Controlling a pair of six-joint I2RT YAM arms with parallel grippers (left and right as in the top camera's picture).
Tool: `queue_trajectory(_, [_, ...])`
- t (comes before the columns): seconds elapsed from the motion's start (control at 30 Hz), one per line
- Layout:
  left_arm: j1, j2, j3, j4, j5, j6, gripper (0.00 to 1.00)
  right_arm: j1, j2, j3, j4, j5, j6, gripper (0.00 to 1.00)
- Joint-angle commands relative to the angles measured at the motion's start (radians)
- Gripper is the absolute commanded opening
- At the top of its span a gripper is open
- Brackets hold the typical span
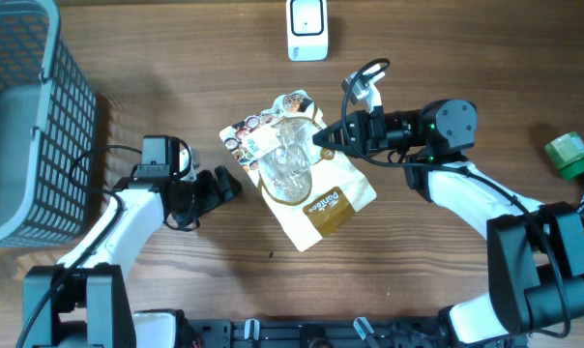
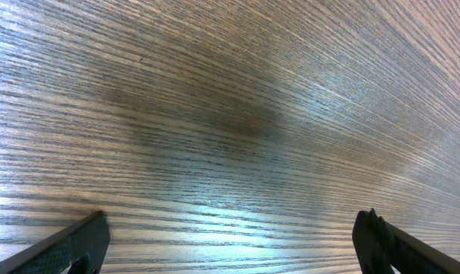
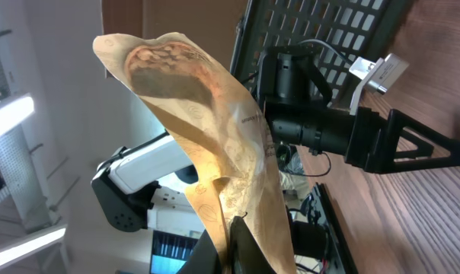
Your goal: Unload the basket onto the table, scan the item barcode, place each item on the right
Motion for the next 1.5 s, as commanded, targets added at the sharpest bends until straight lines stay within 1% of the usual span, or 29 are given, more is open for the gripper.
queue_trajectory(0.0, [0.006,0.035,-0.038,-0.013,-0.062,-0.003,1.0,-0.009,0.001,0.005,-0.17,0.03,-0.141,0.05])
queue_trajectory(0.07, [0.006,0.035,-0.037,-0.013,-0.058,-0.002,1.0,-0.011,0.011,0.005,-0.379,0.08,-0.306,0.05])
queue_trajectory(0.17, [0.006,0.035,-0.034,-0.014,-0.037,-0.002,1.0,-0.011,0.033,0.005,-0.724,0.216,-0.561,0.05])
queue_trajectory(0.2, [0.006,0.035,-0.034,-0.014,-0.023,-0.002,1.0,-0.011,0.04,0.005,-0.769,0.242,-0.594,0.05])
queue_trajectory(0.23, [0.006,0.035,-0.034,-0.016,-0.009,-0.002,1.0,-0.011,0.047,0.005,-0.794,0.262,-0.629,0.05])
queue_trajectory(0.33, [0.006,0.035,-0.034,-0.022,-0.008,-0.002,1.0,-0.011,0.057,0.005,-0.795,0.312,-0.64,0.04])
queue_trajectory(0.4, [0.006,0.035,-0.031,-0.021,0.019,-0.002,1.0,-0.011,0.061,0.005,-0.826,0.357,-0.662,0.04])
queue_trajectory(0.43, [0.006,0.035,-0.024,-0.021,0.047,-0.002,1.0,-0.011,0.063,0.005,-0.868,0.39,-0.677,0.04])
queue_trajectory(0.53, [0.006,0.035,0.03,-0.029,0.177,-0.002,1.0,-0.01,0.093,0.005,-1.036,0.52,-0.79,0.05])
queue_trajectory(0.6, [0.006,0.035,0.092,-0.057,0.234,-0.002,1.0,-0.009,0.123,0.005,-1.121,0.56,-0.84,0.05])
queue_trajectory(0.7, [0.006,0.035,0.174,-0.092,0.305,-0.003,1.0,-0.005,0.16,0.005,-1.134,0.557,-0.843,0.05])
queue_trajectory(0.73, [0.006,0.035,0.201,-0.092,0.361,-0.003,1.0,-0.005,0.169,0.005,-1.132,0.561,-0.843,0.05])
queue_trajectory(0.8, [0.006,0.035,0.219,-0.045,0.451,-0.054,1.0,-0.003,0.173,0.005,-1.131,0.572,-0.843,0.05])
queue_trajectory(0.83, [0.005,0.035,0.219,-0.025,0.46,-0.071,1.0,-0.003,0.173,0.005,-1.131,0.572,-0.843,0.05])
queue_trajectory(1.0, [-0.022,0.044,0.217,0.014,0.46,-0.069,1.0,0.0,0.173,0.005,-1.138,0.573,-0.843,0.05])
queue_trajectory(1.03, [-0.035,0.052,0.217,0.024,0.457,-0.069,0.92,0.0,0.173,0.005,-1.138,0.576,-0.84,0.05])
queue_trajectory(1.07, [-0.052,0.064,0.212,0.047,0.456,-0.069,0.52,0.0,0.173,0.005,-1.139,0.582,-0.832,0.05])
queue_trajectory(1.1, [-0.074,0.079,0.202,0.084,0.455,-0.069,0.26,0.0,0.173,0.005,-1.139,0.586,-0.831,0.05])
queue_trajectory(1.13, [-0.094,0.097,0.195,0.112,0.456,-0.071,0.06,0.0,0.173,0.005,-1.139,0.586,-0.827,0.05])
queue_trajectory(1.17, [-0.117,0.12,0.19,0.131,0.456,-0.085,0.04,0.0,0.173,0.005,-1.141,0.586,-0.82,0.05])
queue_trajectory(1.37, [-0.208,0.264,0.185,0.189,0.465,-0.149,0.04,0.002,0.173,0.005,-1.142,0.586,-0.806,0.04])
queue_trajectory(1.47, [-0.225,0.318,0.185,0.194,0.467,-0.175,0.04,0.002,0.173,0.005,-1.142,0.586,-0.801,0.05])
